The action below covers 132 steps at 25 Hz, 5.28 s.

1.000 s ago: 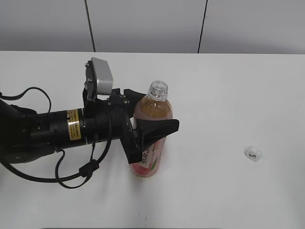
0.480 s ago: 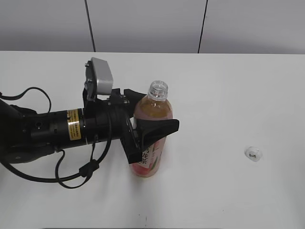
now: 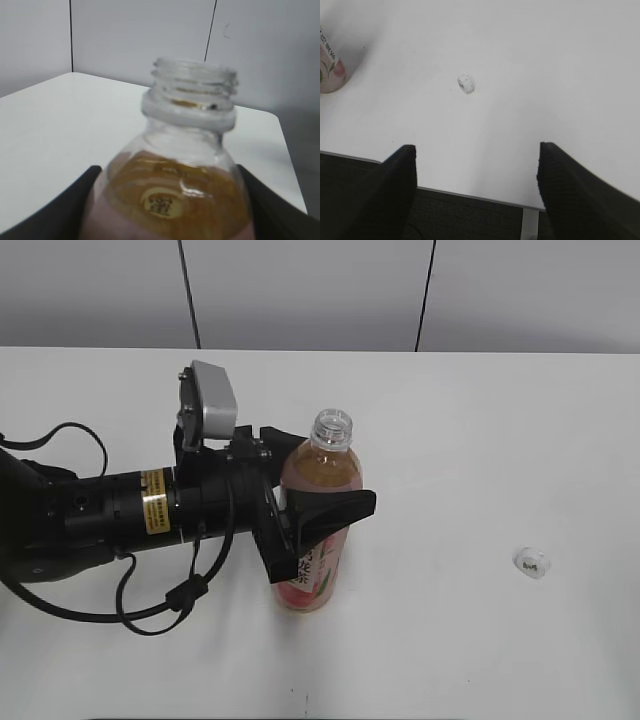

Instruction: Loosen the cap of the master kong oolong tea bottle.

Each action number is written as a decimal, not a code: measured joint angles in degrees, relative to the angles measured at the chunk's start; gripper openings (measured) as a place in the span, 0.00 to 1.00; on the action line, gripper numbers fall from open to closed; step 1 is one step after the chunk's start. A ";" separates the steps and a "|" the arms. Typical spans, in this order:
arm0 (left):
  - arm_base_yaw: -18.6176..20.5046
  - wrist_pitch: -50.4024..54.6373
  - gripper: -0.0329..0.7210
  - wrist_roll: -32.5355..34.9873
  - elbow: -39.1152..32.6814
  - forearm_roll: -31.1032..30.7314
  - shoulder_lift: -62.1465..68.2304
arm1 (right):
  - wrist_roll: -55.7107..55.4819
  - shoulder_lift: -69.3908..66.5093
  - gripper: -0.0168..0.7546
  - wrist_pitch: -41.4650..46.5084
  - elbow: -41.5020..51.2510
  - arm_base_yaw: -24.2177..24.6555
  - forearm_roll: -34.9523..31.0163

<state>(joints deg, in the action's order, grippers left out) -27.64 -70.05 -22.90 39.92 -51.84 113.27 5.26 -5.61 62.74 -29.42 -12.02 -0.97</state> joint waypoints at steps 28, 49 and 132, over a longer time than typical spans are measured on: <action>0.00 -0.05 0.66 0.00 0.00 -0.22 0.00 | 0.00 0.02 0.75 0.02 0.00 0.00 0.00; 0.93 0.72 0.78 0.00 -0.05 -1.05 0.00 | 0.00 0.02 0.75 0.02 0.00 0.00 0.00; 4.14 0.77 0.84 -6.08 -0.05 -1.72 -14.73 | 0.00 0.02 0.75 0.02 0.00 0.00 -0.03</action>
<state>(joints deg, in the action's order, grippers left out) -23.50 -69.28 -28.98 39.87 -53.56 98.54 5.26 -5.58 62.77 -29.42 -12.02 -1.01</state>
